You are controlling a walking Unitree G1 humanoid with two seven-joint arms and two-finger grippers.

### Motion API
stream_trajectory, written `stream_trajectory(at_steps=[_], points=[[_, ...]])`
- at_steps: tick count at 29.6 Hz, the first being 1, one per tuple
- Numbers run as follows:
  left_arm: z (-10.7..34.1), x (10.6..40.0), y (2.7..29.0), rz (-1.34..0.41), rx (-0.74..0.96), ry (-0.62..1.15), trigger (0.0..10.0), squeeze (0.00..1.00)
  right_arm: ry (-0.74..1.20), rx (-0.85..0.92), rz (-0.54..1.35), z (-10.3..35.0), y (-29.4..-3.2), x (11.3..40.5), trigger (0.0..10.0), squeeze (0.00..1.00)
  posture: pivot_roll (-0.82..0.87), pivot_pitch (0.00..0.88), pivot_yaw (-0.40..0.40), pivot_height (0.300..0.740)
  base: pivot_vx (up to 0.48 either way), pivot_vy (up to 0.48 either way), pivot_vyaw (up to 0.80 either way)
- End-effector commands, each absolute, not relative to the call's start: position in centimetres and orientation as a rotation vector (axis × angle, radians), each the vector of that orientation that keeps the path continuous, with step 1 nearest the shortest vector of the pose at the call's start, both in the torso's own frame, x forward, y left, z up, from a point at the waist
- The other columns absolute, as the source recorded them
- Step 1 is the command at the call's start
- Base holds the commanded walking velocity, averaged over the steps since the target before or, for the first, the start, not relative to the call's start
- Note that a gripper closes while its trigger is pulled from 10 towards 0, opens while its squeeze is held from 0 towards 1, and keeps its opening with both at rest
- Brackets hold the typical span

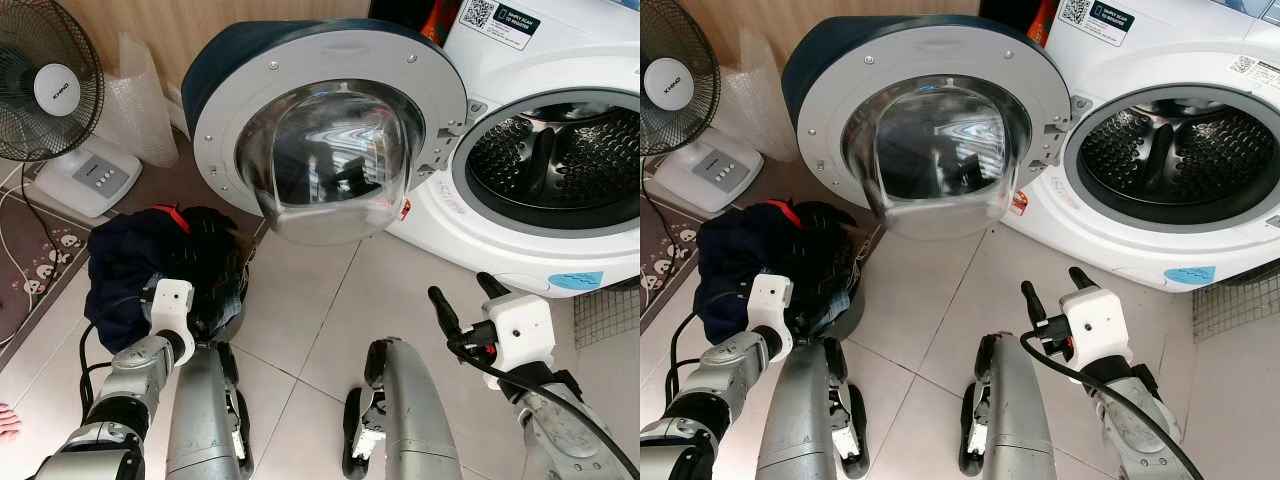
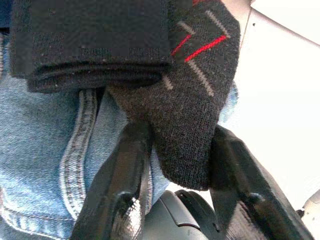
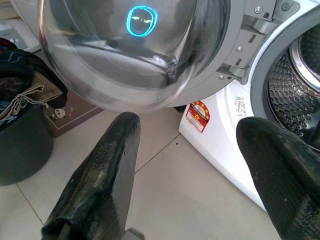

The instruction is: Clothes washing

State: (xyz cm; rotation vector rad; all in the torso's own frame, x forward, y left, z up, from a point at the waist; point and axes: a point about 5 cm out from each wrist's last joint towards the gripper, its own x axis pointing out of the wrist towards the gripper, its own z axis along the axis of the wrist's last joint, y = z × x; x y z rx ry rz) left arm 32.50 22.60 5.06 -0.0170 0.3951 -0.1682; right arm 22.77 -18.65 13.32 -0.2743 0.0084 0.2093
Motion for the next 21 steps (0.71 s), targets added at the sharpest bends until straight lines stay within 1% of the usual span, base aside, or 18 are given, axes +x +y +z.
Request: stream_trajectory(at_steps=[1,7,14,21], points=[[4.4,31.9,23.1,-0.138,-0.023,0.415,0.0,0.00,0.018,-0.280,0.194,13.4,-19.1,22.3,10.0,0.00,-0.02,0.374,-0.080,0.556,0.000,0.000,0.00],[4.7,32.1,23.5,-0.083,-0.027,0.382,0.0,0.00,0.020,-0.282,0.197,13.4,-19.1,22.2,10.0,0.00,-0.02,0.377,-0.084,0.556,0.000,0.000,0.00],[5.0,32.1,23.8,-0.067,-0.031,0.349,0.0,0.00,0.021,-0.281,0.201,13.4,-19.0,22.3,10.0,0.00,-0.01,0.377,-0.084,0.556,0.000,0.000,0.00],[6.1,32.6,23.3,-0.082,-0.027,0.282,0.0,0.00,0.020,-0.279,0.200,13.3,-18.9,22.3,10.0,0.00,-0.01,0.376,-0.079,0.556,0.000,0.000,0.00]])
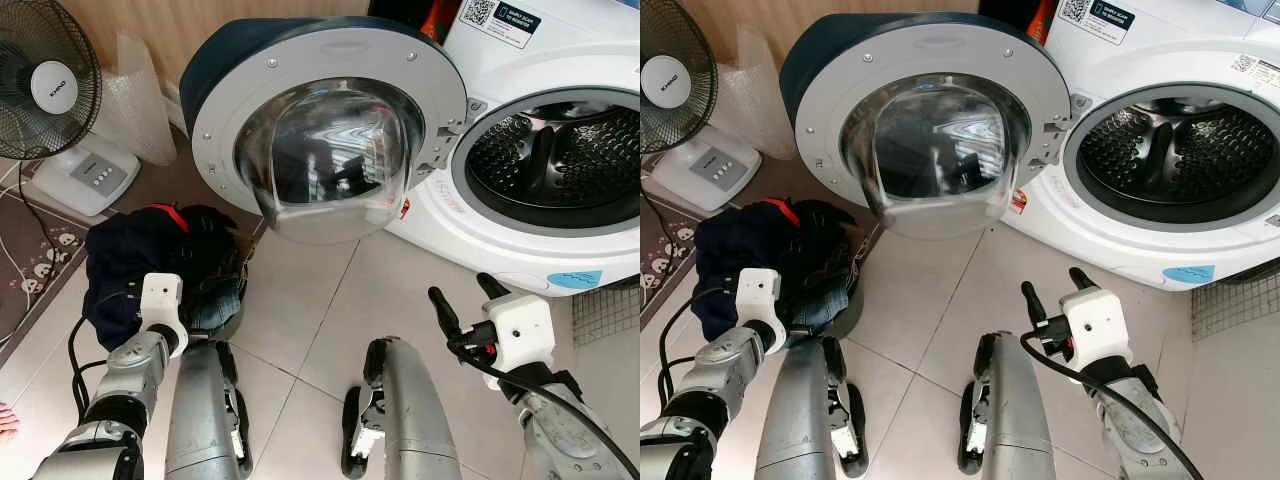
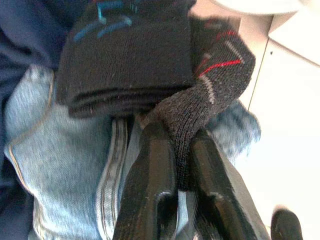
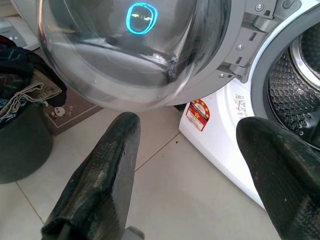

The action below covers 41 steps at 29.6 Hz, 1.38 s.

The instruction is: Clothes washing

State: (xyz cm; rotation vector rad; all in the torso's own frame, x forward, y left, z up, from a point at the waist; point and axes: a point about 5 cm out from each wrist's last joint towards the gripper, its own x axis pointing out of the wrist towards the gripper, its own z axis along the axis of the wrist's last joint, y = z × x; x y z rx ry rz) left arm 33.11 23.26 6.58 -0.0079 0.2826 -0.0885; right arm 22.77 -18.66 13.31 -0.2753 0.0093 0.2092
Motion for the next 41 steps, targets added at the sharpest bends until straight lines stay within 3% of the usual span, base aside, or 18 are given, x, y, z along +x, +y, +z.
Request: stream_trajectory(at_steps=[1,24,25,26,27,41], points=[[6.4,32.7,23.1,-0.093,-0.025,0.265,0.0,0.00,0.020,-0.279,0.200,13.3,-18.9,22.4,10.0,0.00,-0.01,0.375,-0.078,0.556,0.000,0.000,0.00],[11.8,32.9,17.2,-0.301,0.012,0.031,0.0,0.00,0.013,-0.277,0.207,13.2,-18.6,22.7,10.0,0.00,0.01,0.369,-0.063,0.556,0.000,0.000,0.00],[12.4,32.9,17.0,-0.301,0.014,0.019,6.7,0.00,0.011,-0.276,0.207,13.2,-18.6,22.7,10.0,0.00,0.02,0.367,-0.062,0.556,0.000,0.000,0.00],[12.4,32.9,17.0,-0.301,0.014,0.019,6.7,0.00,0.011,-0.276,0.207,13.2,-18.6,22.7,10.0,0.00,0.02,0.367,-0.062,0.556,0.000,0.000,0.00],[12.9,32.9,16.9,-0.304,0.011,0.006,10.0,0.00,0.010,-0.276,0.207,13.2,-18.6,22.7,10.0,0.00,0.02,0.367,-0.062,0.556,0.000,0.000,0.00],[18.6,32.3,14.4,-0.430,0.005,-0.137,10.0,0.00,-0.015,-0.265,0.208,13.6,-18.2,23.6,10.0,0.00,0.03,0.342,-0.053,0.556,0.000,0.000,0.00]])
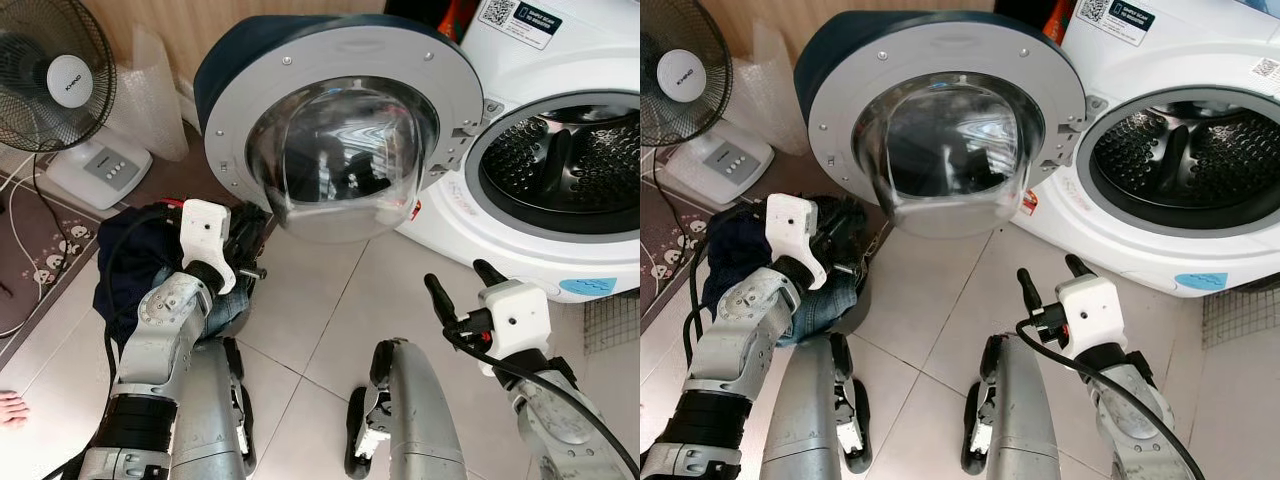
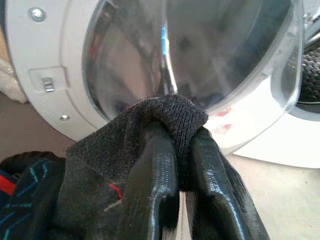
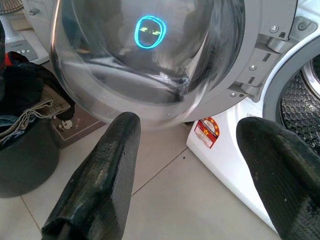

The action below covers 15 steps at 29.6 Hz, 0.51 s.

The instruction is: Clothes washing

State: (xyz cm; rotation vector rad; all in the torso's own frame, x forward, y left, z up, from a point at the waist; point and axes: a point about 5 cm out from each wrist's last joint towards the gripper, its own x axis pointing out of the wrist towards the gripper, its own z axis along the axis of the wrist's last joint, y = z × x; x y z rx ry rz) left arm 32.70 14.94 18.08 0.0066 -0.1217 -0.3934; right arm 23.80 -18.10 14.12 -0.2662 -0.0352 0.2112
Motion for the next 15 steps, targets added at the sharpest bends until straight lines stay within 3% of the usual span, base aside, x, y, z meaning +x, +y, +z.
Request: stream_trajectory(at_steps=[1,15], points=[[18.9,32.3,14.2,-0.441,0.002,-0.145,10.0,0.00,-0.016,-0.263,0.208,13.6,-18.2,23.6,10.0,0.00,0.03,0.336,-0.051,0.556,0.000,0.000,0.00],[23.9,31.5,12.6,-0.557,-0.056,-0.278,10.0,0.00,-0.030,-0.173,0.169,14.1,-18.2,24.6,10.0,0.00,0.04,0.298,-0.037,0.556,0.000,0.000,0.00]])
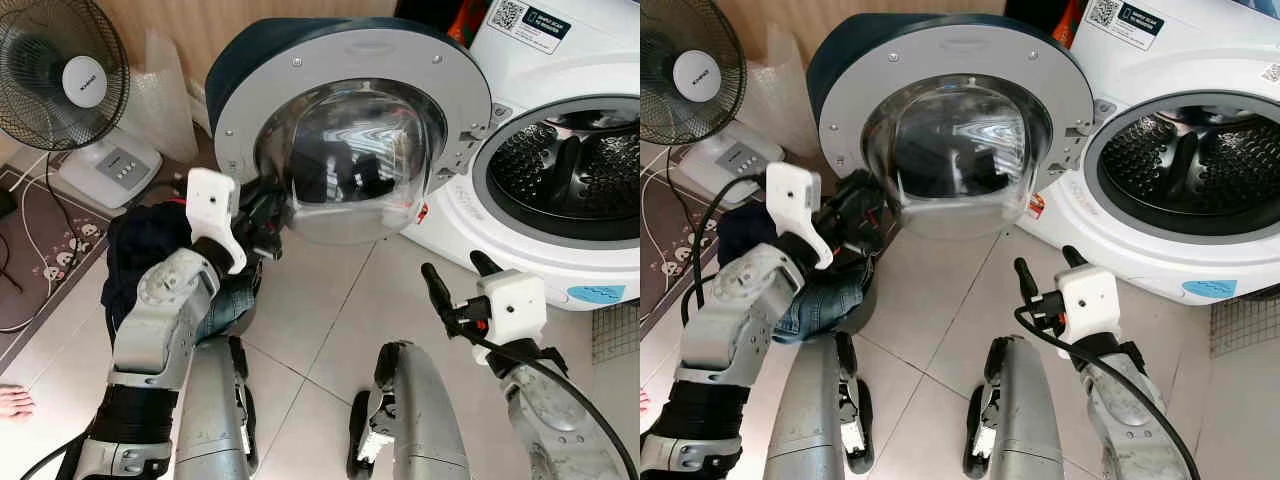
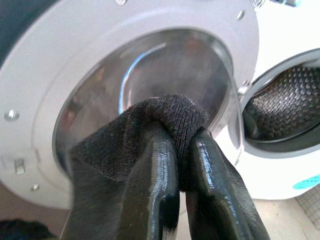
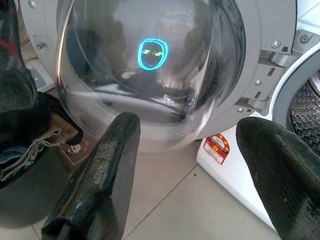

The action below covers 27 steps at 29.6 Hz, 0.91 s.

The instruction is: Clothes washing

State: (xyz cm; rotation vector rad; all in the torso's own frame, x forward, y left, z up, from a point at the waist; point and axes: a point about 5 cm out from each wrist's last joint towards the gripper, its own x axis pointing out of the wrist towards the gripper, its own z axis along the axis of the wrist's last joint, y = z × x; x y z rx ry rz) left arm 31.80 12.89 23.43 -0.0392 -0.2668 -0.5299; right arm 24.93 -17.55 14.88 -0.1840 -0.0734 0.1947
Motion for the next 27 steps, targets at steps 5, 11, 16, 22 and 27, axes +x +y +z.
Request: stream_trajectory(at_steps=[5,11,16,22,27], points=[[25.1,31.3,12.2,-0.578,-0.085,-0.308,10.0,0.00,-0.031,-0.128,0.179,14.3,-18.0,24.8,10.0,0.00,0.04,0.297,-0.038,0.556,0.000,0.000,0.00],[24.7,30.8,11.2,-0.637,-0.114,-0.287,10.0,0.00,-0.008,-0.046,0.289,14.5,-16.5,24.9,10.0,0.00,0.04,0.310,-0.041,0.556,0.000,0.000,0.00],[24.1,30.5,10.3,-0.673,-0.133,-0.262,10.0,0.00,0.010,-0.011,0.394,14.6,-15.2,24.4,10.0,0.06,0.04,0.320,-0.042,0.556,0.000,0.000,0.00],[24.2,30.6,9.9,-0.683,-0.146,-0.260,10.0,0.00,0.010,0.007,0.469,15.0,-14.2,24.1,10.0,0.87,0.04,0.325,-0.043,0.556,0.000,0.000,0.00],[24.3,30.2,8.9,-0.722,-0.175,-0.258,10.0,0.00,0.025,0.009,0.526,15.2,-13.2,23.9,10.0,0.00,0.04,0.330,-0.047,0.556,0.000,0.000,0.00]])
